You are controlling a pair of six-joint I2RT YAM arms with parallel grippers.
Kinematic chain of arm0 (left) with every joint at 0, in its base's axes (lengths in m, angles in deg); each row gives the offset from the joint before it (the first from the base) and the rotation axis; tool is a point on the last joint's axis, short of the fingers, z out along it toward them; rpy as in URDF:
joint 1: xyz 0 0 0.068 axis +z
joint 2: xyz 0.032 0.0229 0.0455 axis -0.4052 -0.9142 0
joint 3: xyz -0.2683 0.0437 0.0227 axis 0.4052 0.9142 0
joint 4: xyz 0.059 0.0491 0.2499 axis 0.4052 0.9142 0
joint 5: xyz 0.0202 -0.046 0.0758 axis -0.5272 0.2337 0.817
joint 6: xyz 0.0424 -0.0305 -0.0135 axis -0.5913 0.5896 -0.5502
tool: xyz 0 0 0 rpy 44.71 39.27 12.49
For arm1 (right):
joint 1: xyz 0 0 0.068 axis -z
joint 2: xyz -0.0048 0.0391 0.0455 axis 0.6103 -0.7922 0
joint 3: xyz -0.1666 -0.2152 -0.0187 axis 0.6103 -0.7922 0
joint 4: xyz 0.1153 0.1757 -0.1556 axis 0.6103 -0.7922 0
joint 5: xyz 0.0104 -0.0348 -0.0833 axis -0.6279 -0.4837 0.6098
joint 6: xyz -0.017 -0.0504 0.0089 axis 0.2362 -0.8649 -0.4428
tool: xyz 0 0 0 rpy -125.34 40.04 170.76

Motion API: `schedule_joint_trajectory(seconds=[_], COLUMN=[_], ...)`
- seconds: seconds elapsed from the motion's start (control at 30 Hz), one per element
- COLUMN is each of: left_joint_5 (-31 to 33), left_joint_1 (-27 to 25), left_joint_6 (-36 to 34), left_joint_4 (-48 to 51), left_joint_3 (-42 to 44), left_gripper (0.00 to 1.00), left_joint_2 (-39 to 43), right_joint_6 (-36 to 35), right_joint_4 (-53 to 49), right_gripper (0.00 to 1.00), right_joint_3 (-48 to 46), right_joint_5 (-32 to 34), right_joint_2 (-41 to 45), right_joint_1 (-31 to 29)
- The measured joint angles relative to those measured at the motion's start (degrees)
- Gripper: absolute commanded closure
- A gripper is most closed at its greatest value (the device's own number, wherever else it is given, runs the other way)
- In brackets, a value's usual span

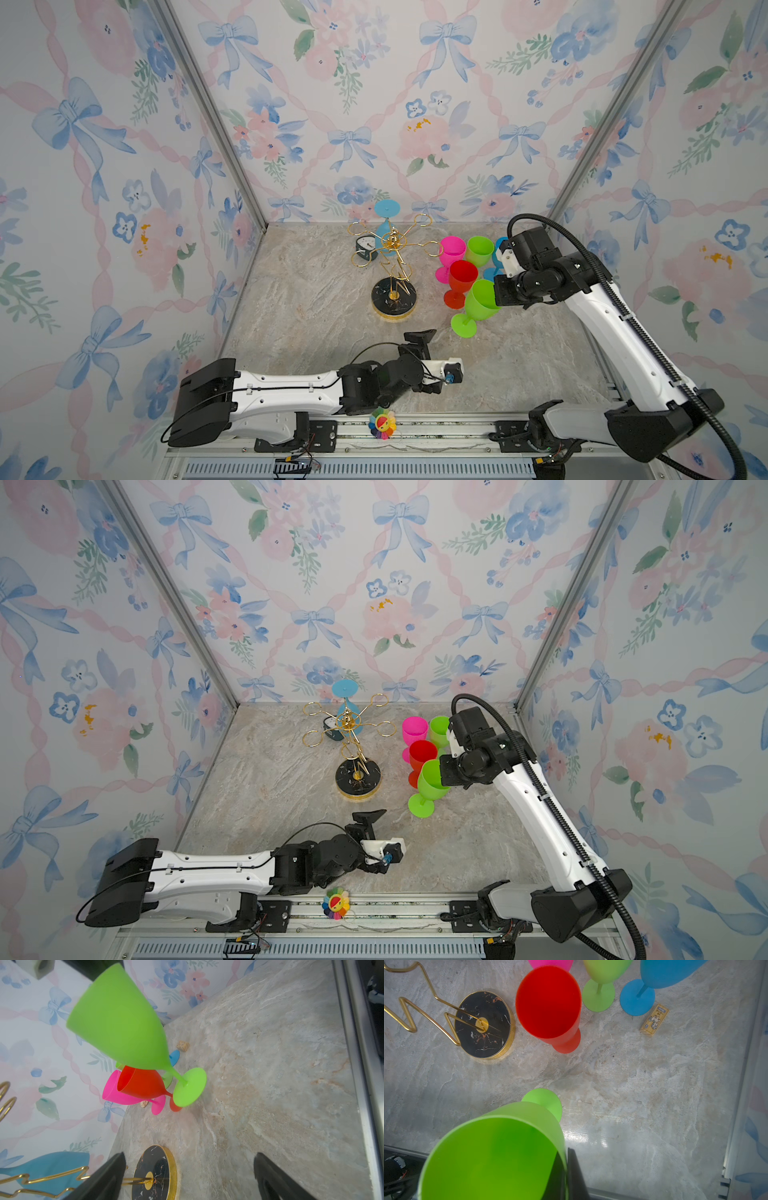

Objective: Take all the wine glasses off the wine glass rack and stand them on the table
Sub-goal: 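Open the left gripper off the green base while the right carries it away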

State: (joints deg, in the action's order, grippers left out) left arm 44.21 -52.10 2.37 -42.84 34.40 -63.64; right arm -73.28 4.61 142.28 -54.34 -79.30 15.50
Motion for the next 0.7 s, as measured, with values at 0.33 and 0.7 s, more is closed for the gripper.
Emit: schedule_joint_trajectory(seconds=[0.33,0.7], left_joint_5=[-8.81,-13.81], left_joint_1=[12.26,20.81], left_joint_6=[16.65,24.79], left_joint_4=[3.91,8.13], left_joint_3=[2.62,5.95], left_gripper=[0.02,0.02], left_joint_2=[13.49,17.75], right_joint_6=[0.50,2.19], right_joint_4=[3.93,12.87], right_gripper=[1.00,1.00], right_joint_3=[-6.47,-7.23], right_joint_5=[4.02,6.12], right_joint_2=[0.33,-2.14], right_joint_1=[4.20,11.39])
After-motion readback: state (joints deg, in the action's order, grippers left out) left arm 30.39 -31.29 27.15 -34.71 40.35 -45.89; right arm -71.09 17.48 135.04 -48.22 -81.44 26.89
